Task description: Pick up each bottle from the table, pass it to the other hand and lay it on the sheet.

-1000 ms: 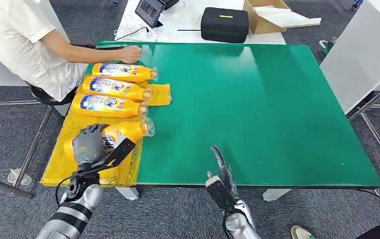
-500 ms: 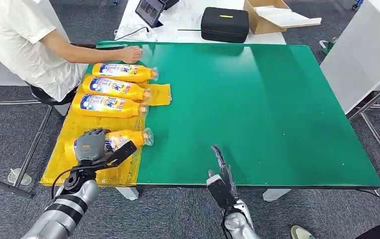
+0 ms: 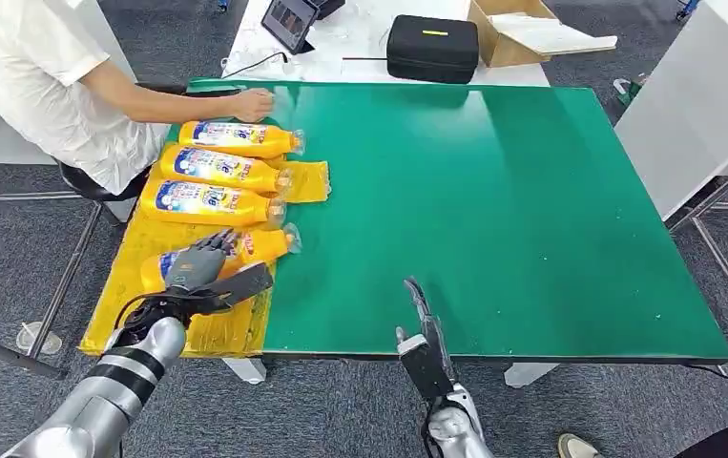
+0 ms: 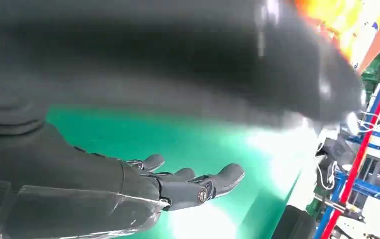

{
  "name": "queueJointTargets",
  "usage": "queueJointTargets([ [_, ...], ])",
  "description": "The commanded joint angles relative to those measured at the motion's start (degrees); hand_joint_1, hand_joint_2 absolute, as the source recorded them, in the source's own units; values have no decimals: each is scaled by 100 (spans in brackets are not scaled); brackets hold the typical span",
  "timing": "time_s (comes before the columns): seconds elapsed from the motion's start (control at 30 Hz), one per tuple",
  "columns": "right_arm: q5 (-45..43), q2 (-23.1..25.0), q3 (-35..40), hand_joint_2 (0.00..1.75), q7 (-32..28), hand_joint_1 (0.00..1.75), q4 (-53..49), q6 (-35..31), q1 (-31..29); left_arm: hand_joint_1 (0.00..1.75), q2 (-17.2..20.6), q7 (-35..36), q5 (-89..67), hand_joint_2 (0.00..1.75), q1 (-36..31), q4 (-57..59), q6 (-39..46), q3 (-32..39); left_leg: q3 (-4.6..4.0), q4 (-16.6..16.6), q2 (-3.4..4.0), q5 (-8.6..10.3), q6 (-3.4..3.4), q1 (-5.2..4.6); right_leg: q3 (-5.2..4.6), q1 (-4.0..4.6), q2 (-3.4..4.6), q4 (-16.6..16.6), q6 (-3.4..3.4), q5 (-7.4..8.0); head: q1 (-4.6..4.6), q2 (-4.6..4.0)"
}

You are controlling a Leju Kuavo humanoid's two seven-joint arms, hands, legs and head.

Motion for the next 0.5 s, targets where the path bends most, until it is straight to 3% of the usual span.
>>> queueJointTargets([
  [0.03,-72,-53,-93,175,-7,0,228,-105,-133,0,380,-260,311,175,-59,-915,246,-1083,10,3,13,-8,2,2,7,4,5,1,-8,-4,2,0],
  [0.2,-42,-91,-65,175,-7,0,93,-206,-46,0,530,-276,261,175,521,-2238,868,-1192,16,-2,16,-10,2,-1,11,2,5,-2,-7,-7,0,0],
  [0.23,-44,-94,-59,175,-7,0,21,-247,-16,0,548,-311,193,175,675,-2521,1135,-1187,51,1,22,-29,4,2,45,8,6,0,-16,-24,0,0],
  [0.33,-34,-98,-38,175,-7,0,-35,-287,10,0,527,-271,-52,175,1075,-3046,1674,-1209,27,0,22,-19,4,0,19,3,9,-1,-9,-14,-2,0],
  [0.5,-49,-150,50,175,-7,0,-292,-288,95,0,327,-469,151,175,1523,-3273,2107,-1137,19,0,19,-18,4,-1,13,3,7,-1,-8,-12,0,0],
])
